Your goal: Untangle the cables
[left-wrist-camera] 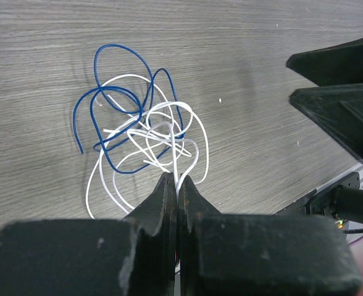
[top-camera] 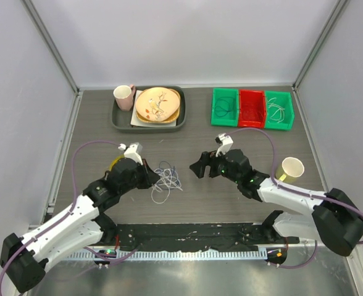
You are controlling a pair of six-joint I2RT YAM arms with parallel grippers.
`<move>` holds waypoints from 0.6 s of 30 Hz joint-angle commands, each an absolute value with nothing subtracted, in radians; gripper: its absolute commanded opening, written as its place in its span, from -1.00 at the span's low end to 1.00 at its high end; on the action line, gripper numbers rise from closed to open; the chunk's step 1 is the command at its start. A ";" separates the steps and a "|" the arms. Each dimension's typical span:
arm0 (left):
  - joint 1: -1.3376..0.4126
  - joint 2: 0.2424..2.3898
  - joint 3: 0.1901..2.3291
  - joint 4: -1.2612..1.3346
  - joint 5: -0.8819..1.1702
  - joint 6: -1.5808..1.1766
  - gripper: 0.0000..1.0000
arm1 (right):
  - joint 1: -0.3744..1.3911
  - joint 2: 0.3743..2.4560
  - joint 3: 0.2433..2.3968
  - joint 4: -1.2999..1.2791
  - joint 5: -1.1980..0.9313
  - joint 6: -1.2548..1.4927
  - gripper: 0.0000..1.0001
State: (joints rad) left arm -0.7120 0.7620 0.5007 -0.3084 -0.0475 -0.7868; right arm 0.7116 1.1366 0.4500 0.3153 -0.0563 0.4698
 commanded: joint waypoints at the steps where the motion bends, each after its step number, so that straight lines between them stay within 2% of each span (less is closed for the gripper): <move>1: -0.710 0.738 0.494 -0.313 -0.041 -0.802 -0.99 | 0.759 1.239 0.498 0.459 0.038 0.537 0.78; 9: -0.710 0.770 0.479 -0.285 -0.031 -0.813 -1.00 | 0.860 1.509 0.675 0.428 0.086 0.506 0.65; 18: -0.710 0.779 0.476 -0.285 -0.057 -0.815 -1.00 | 0.903 1.748 0.825 0.453 0.012 0.520 0.26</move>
